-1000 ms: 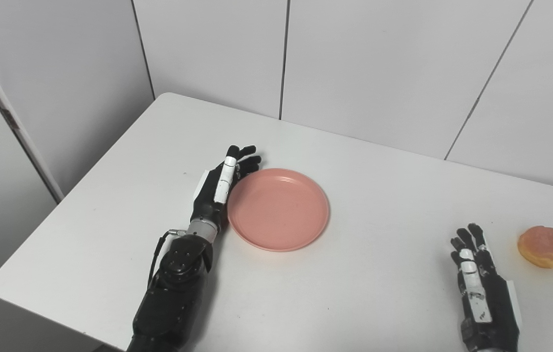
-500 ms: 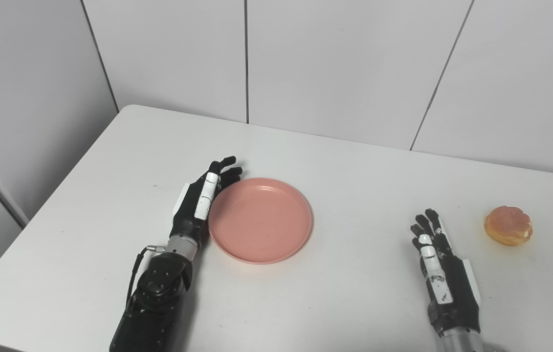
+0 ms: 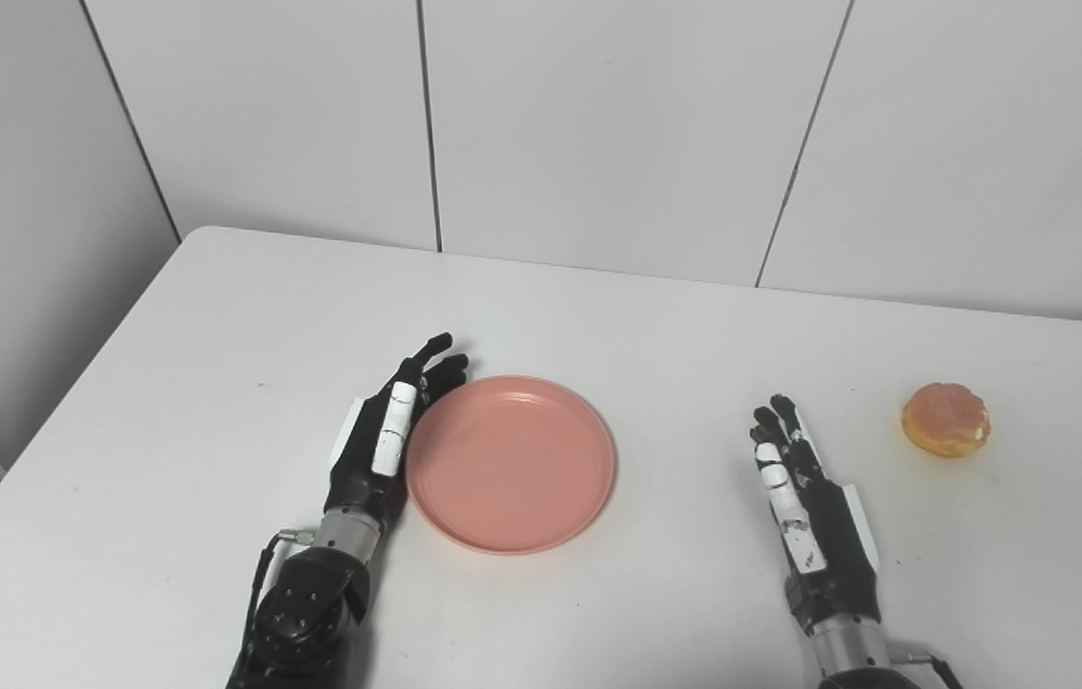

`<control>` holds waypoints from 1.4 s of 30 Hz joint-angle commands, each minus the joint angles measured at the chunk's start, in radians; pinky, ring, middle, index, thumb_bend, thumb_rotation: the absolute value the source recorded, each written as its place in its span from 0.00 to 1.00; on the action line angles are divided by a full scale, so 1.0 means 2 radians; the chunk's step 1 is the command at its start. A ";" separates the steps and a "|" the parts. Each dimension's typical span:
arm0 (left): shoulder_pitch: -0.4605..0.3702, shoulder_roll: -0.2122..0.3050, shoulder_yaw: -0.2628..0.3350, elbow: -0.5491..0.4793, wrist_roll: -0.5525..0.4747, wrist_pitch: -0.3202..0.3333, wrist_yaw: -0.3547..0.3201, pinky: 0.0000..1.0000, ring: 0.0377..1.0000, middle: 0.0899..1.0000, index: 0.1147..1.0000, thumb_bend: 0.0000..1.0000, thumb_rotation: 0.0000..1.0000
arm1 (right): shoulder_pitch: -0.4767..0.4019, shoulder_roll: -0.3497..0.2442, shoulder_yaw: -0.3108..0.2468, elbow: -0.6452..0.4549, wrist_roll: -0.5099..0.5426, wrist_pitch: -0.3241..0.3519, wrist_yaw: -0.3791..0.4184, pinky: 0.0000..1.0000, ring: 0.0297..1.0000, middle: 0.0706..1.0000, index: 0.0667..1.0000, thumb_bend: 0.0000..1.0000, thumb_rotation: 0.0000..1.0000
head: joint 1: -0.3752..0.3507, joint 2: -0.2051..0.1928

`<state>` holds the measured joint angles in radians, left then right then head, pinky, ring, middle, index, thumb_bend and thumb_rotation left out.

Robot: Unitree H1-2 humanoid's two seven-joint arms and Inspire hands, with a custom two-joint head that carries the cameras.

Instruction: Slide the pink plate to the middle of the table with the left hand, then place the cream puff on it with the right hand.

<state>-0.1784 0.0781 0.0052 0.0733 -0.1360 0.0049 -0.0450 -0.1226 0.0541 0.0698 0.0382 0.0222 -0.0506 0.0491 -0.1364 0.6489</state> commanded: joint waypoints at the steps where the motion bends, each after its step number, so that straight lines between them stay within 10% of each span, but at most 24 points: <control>1: 0.016 -0.017 -0.017 -0.011 -0.003 -0.002 -0.016 0.88 0.85 0.81 0.82 0.79 1.00 | -0.014 0.006 0.004 -0.007 -0.002 -0.013 0.000 1.00 0.97 0.94 0.97 0.55 0.79 | -0.011 -0.001; 23: 0.056 -0.040 -0.071 -0.067 0.013 0.028 -0.036 0.95 0.91 0.86 0.85 0.77 1.00 | -0.015 0.005 0.006 -0.008 -0.001 -0.012 0.003 1.00 0.96 0.94 0.97 0.52 0.79 | -0.012 0.009; 42: 0.034 -0.034 -0.037 0.017 0.029 -0.076 -0.026 0.94 0.92 0.90 0.91 0.79 1.00 | -0.062 -0.030 -0.025 0.025 -0.066 -0.038 -0.049 0.99 0.94 0.93 0.95 0.58 0.85 | -0.014 0.011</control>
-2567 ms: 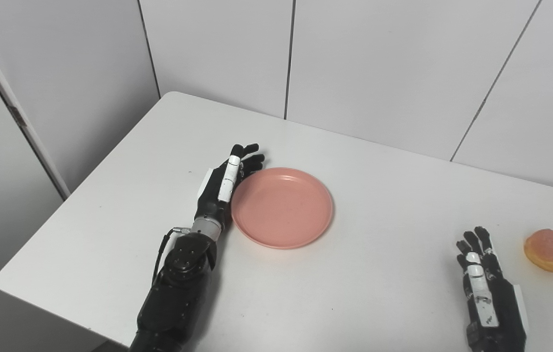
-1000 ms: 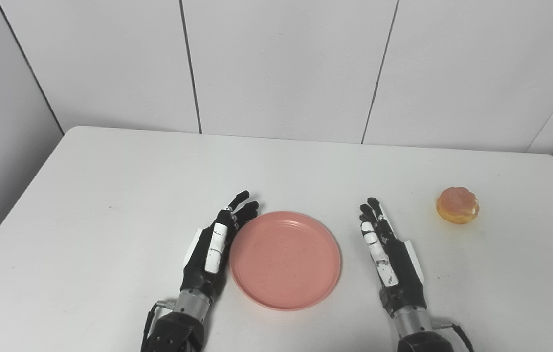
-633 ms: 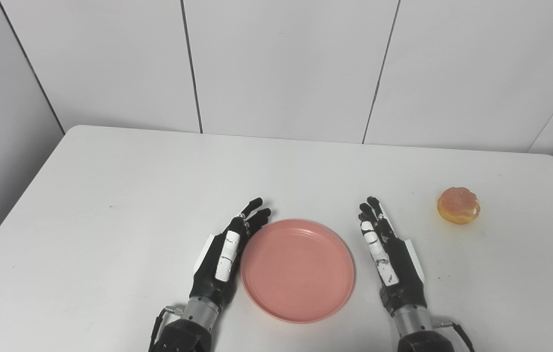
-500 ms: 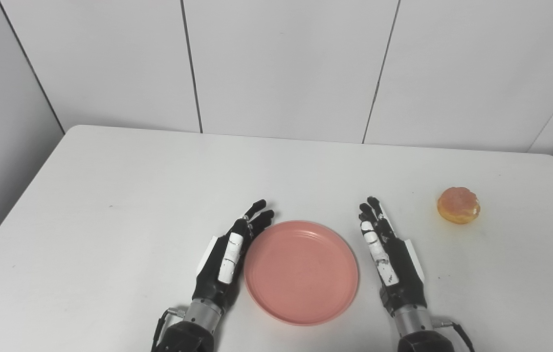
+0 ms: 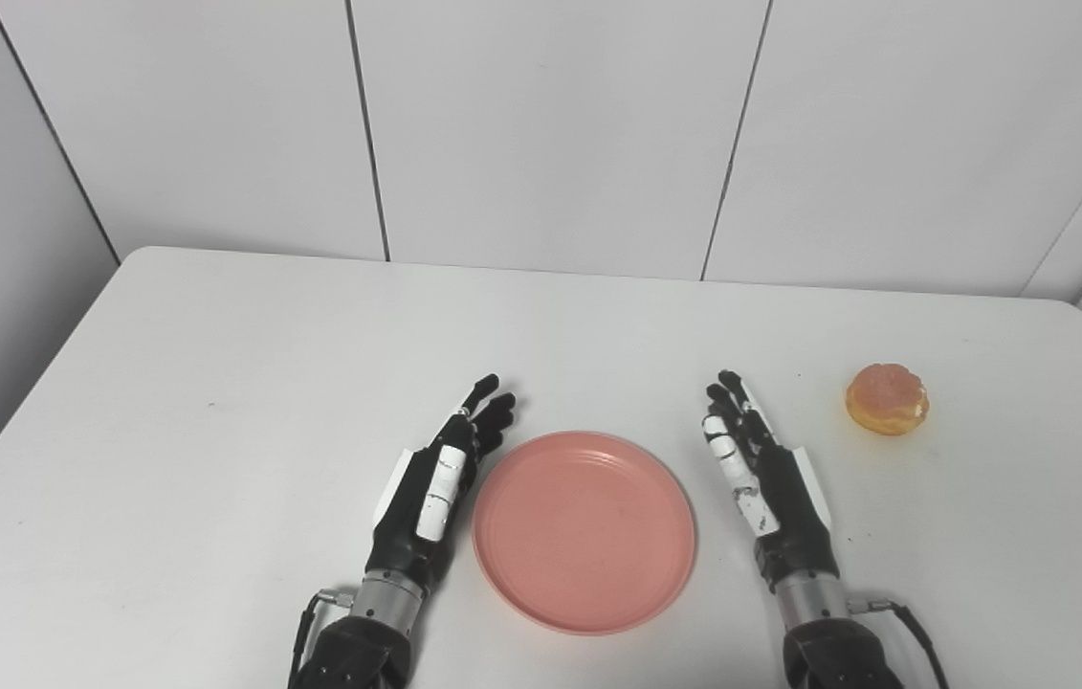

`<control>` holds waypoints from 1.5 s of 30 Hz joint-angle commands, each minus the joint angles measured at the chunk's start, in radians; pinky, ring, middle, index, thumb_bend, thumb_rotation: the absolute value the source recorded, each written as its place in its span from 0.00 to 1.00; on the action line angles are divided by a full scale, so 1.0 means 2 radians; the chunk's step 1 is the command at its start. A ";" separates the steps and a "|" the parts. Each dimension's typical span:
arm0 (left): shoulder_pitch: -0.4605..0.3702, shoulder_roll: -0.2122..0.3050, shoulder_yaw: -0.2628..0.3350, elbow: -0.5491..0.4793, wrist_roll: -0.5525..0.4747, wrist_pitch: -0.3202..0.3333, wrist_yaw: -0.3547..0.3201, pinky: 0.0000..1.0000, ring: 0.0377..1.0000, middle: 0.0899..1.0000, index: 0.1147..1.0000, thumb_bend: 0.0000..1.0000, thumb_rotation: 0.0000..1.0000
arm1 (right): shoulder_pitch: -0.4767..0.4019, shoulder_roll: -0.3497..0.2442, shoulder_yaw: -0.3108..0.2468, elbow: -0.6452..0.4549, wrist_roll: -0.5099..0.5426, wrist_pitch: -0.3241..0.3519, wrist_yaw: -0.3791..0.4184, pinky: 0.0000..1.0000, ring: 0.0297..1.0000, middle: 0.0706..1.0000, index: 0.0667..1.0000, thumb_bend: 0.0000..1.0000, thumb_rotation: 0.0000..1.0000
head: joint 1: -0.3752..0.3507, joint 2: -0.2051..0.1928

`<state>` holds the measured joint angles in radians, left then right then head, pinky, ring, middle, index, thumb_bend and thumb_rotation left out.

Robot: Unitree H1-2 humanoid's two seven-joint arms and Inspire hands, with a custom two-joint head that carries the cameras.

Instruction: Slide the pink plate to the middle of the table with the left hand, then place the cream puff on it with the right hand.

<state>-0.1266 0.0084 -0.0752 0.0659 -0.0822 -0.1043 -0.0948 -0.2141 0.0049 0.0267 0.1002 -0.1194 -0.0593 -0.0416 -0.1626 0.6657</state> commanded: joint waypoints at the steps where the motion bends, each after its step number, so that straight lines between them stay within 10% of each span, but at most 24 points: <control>1: 0.008 0.001 0.004 0.022 0.002 -0.024 -0.002 0.94 0.92 0.91 0.91 0.79 1.00 | -0.018 -0.008 -0.005 -0.005 0.006 -0.036 -0.002 0.99 0.95 0.93 0.95 0.58 0.85 | -0.001 0.002; 18: 0.007 0.006 0.005 0.026 -0.009 -0.022 -0.014 0.95 0.94 0.92 0.92 0.78 1.00 | -0.079 -0.071 -0.033 0.061 -0.107 -0.134 -0.112 0.85 0.88 0.92 0.94 0.56 0.71 | -0.014 0.002; 45: 0.013 0.017 0.003 -0.010 -0.013 0.023 -0.026 0.93 0.91 0.88 0.88 0.75 1.00 | -0.111 -0.128 -0.060 0.063 -0.198 -0.003 -0.145 0.80 0.89 0.92 0.90 0.67 0.28 | -0.031 0.013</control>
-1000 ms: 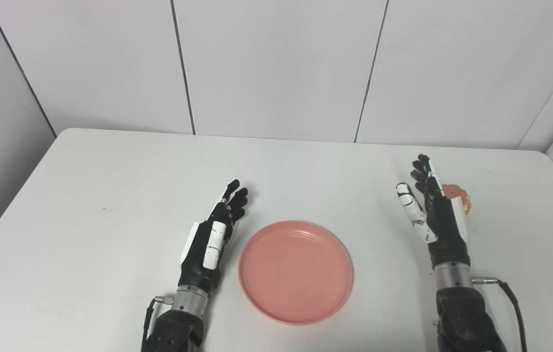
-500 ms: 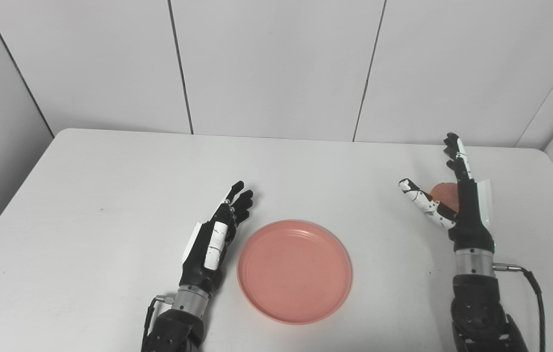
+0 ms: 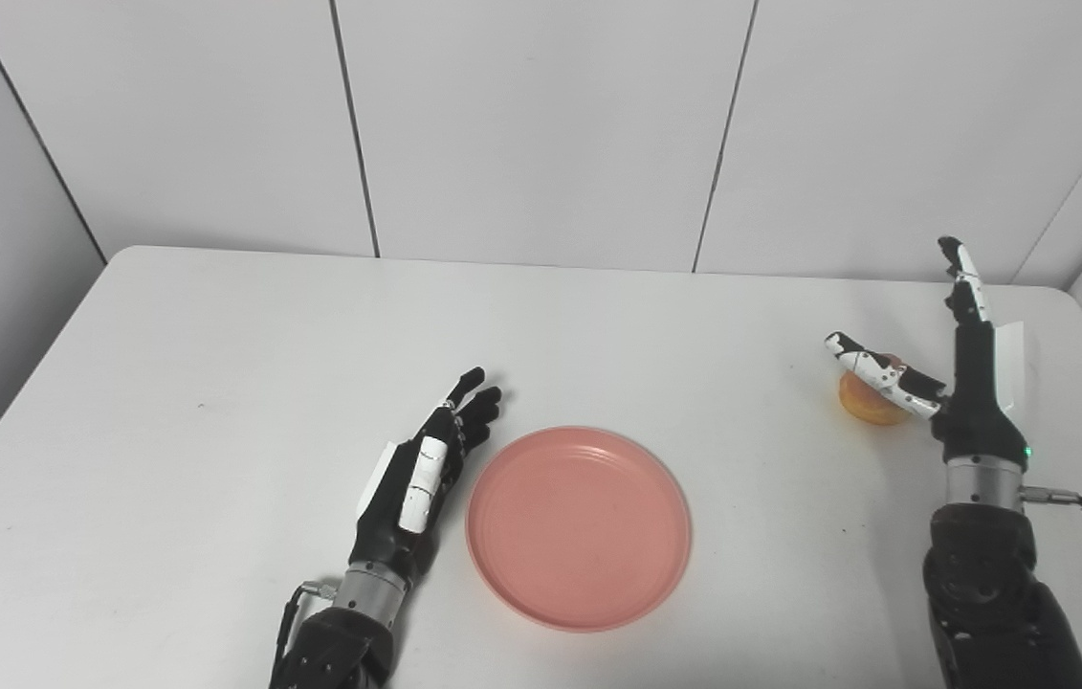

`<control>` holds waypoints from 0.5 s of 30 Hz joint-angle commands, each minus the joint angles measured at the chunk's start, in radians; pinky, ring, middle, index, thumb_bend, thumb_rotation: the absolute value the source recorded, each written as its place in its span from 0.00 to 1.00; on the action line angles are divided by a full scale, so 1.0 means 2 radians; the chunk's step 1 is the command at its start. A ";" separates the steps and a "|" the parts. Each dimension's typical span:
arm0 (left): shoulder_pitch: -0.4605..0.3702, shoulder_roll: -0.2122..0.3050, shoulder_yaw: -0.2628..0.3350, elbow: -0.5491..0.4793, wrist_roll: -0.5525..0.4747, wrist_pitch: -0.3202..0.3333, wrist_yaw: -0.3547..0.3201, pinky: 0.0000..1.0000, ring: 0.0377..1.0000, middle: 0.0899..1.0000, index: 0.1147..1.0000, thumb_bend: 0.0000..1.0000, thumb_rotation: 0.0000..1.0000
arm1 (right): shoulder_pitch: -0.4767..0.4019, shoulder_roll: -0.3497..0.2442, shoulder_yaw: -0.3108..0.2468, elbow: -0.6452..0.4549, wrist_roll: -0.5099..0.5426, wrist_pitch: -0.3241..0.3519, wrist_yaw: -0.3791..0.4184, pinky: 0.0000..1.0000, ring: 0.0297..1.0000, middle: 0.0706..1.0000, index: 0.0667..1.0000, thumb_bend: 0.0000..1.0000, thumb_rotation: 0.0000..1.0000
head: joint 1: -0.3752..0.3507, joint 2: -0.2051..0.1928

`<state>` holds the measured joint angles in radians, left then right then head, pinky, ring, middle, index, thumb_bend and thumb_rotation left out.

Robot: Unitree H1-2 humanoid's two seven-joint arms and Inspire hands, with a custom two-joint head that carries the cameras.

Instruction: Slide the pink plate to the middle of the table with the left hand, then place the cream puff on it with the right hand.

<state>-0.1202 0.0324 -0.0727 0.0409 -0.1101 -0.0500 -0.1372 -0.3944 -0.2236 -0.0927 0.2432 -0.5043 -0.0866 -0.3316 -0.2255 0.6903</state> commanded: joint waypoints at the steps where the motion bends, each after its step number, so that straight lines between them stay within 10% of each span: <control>1: 0.010 0.005 0.001 0.003 0.001 -0.006 -0.006 0.94 0.91 0.88 0.88 0.75 1.00 | -0.022 -0.015 0.001 -0.008 -0.006 0.015 0.000 0.79 0.89 0.91 0.90 0.68 0.26 | 0.001 0.000; 15: 0.011 0.007 0.001 0.002 0.001 -0.005 -0.006 0.93 0.90 0.88 0.88 0.76 0.99 | -0.027 -0.025 0.018 0.019 0.000 0.072 0.028 0.79 0.87 0.88 0.89 0.66 0.18 | 0.001 0.002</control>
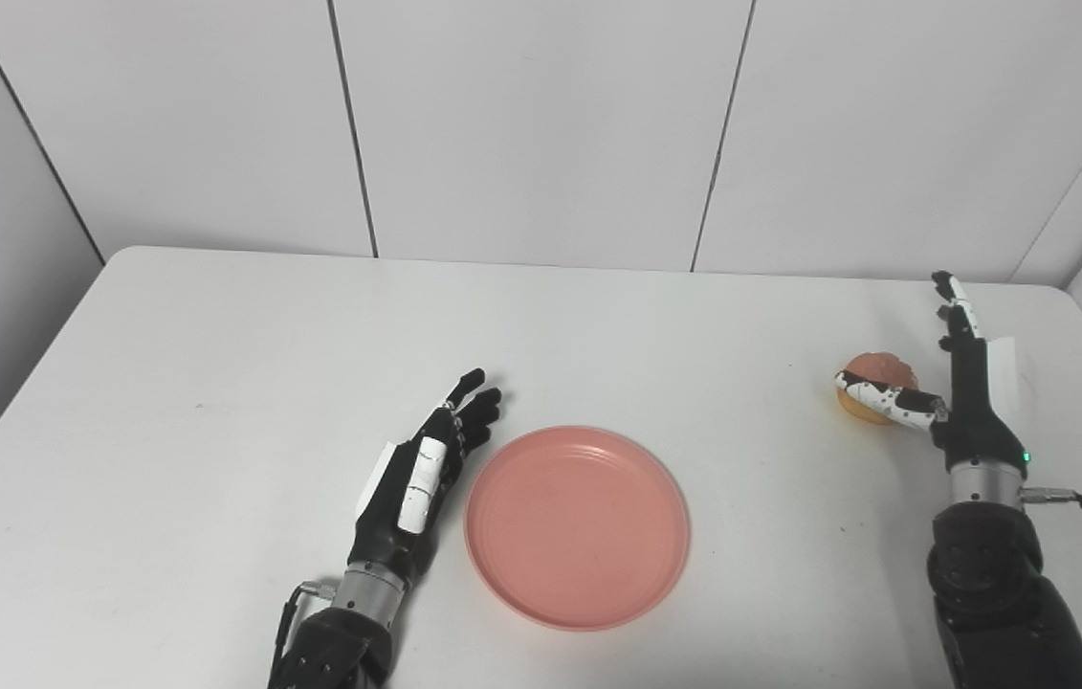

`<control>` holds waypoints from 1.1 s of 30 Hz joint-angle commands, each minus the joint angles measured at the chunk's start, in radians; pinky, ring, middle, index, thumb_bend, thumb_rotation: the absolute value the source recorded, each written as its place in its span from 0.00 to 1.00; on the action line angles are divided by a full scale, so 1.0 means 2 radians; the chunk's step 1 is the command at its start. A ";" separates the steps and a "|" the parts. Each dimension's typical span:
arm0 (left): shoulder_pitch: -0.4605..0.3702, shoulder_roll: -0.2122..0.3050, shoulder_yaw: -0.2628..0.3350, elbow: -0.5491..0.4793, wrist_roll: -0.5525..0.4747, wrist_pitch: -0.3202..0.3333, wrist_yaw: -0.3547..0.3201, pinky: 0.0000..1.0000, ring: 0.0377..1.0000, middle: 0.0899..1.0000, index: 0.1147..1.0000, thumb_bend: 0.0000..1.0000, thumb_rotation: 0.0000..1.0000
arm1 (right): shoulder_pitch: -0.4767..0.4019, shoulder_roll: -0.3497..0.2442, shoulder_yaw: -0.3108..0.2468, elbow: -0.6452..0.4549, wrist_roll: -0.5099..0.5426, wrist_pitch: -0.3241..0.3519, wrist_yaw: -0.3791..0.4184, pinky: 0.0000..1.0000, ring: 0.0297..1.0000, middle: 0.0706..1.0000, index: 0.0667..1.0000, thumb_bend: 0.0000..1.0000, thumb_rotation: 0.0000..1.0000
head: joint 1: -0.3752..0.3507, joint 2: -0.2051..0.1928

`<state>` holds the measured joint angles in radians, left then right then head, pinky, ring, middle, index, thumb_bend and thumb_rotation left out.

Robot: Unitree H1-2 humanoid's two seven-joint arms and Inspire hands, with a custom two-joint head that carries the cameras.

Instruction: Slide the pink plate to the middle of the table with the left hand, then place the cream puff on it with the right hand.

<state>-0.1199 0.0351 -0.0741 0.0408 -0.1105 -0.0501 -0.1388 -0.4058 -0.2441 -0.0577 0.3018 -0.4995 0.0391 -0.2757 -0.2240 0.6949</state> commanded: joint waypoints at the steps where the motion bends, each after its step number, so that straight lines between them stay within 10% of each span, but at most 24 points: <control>1: 0.011 0.005 0.002 0.001 0.002 -0.005 -0.005 0.93 0.90 0.88 0.88 0.76 0.99 | -0.022 -0.016 0.001 -0.008 0.001 0.012 0.003 0.78 0.86 0.87 0.89 0.66 0.16 | 0.000 0.000; 25: 0.013 0.007 0.000 -0.006 0.001 0.001 -0.006 0.93 0.90 0.88 0.88 0.76 0.98 | -0.033 -0.034 0.032 0.019 0.010 0.056 0.035 0.65 0.77 0.82 0.81 0.58 0.01 | -0.001 0.004; 27: 0.013 0.007 0.000 -0.006 0.001 0.000 -0.006 0.93 0.91 0.89 0.88 0.77 0.98 | -0.033 -0.036 0.034 0.019 0.007 0.057 0.036 0.51 0.64 0.81 0.80 0.56 0.00 | 0.001 0.005; 28: 0.013 0.007 0.000 -0.005 0.001 -0.001 -0.006 0.93 0.90 0.88 0.88 0.77 0.98 | -0.033 -0.037 0.035 0.018 0.006 0.060 0.038 0.33 0.42 0.63 0.80 0.55 0.00 | 0.001 0.005; 33: 0.013 0.008 -0.001 -0.006 0.004 -0.001 -0.007 0.93 0.91 0.89 0.89 0.78 0.98 | -0.031 -0.043 0.041 0.018 0.004 0.054 0.042 0.19 0.27 0.45 0.78 0.54 0.00 | 0.001 0.005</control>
<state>-0.1094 0.0449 -0.0767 0.0268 -0.1106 -0.0445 -0.1426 -0.4458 -0.3034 0.0217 0.3629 -0.4874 0.1452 -0.1945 -0.2224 0.7041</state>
